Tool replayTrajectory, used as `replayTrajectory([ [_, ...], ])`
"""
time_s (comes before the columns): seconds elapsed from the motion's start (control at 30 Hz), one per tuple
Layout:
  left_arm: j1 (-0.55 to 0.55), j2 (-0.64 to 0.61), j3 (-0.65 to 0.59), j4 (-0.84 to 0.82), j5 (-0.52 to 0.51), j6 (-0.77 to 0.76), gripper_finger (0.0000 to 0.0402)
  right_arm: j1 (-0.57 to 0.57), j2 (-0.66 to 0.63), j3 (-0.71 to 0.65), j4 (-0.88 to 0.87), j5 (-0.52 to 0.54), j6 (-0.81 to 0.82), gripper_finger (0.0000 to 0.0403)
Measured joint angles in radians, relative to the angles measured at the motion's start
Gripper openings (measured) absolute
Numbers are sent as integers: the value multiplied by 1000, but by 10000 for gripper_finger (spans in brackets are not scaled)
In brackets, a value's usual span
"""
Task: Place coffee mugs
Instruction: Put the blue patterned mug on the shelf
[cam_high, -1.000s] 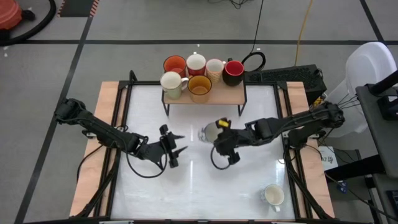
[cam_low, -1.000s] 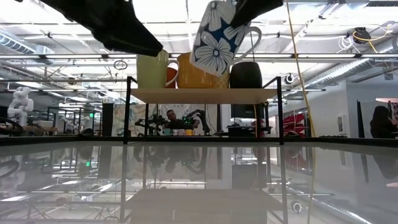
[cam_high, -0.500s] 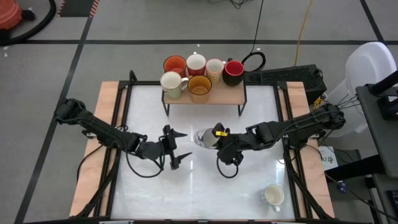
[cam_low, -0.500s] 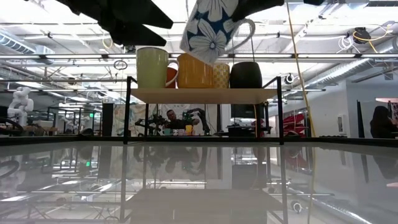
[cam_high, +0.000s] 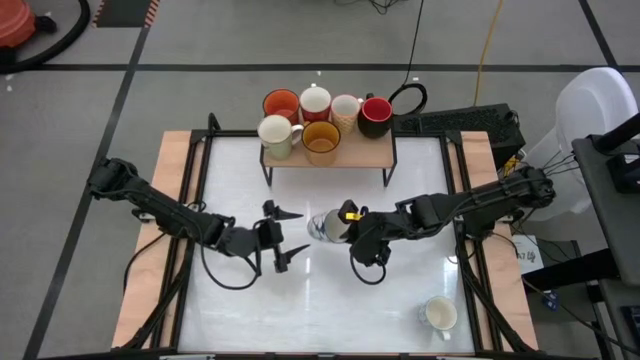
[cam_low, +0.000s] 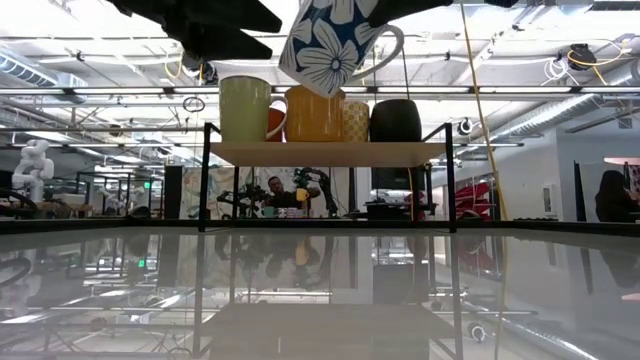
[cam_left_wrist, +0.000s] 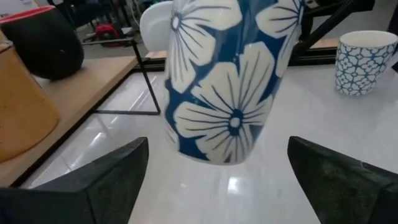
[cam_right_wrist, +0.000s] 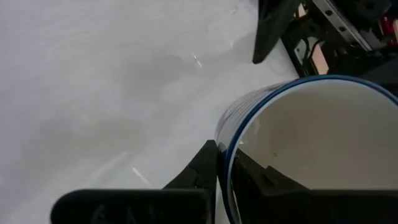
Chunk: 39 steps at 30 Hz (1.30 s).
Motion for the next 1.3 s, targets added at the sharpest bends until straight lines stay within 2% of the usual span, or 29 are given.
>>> replayTrajectory([
  [0.2,3,0,0,30,22,70,398,1,0,0,8,8,24,13],
  [0.37,-21,-4,8,149,-5,264,398,1,0,0,9,3,69,13],
  [0.43,-25,-23,67,61,10,306,397,0,0,0,7,-37,88,13],
  [0.6,29,-34,369,-497,204,300,389,0,0,0,1,-169,99,13],
  [0.77,56,30,567,-703,375,456,341,-14,0,0,3,-307,104,13],
  [0.9,62,88,635,-738,432,539,304,-22,1,0,2,-434,137,13],
  [1.07,62,186,644,-727,474,608,268,-21,12,0,1,-532,119,13],
  [1.2,54,264,644,-684,464,643,240,-20,13,-4,-24,-590,111,13],
  [1.3,51,274,644,-664,461,661,220,-19,13,-15,-22,-624,108,13],
])
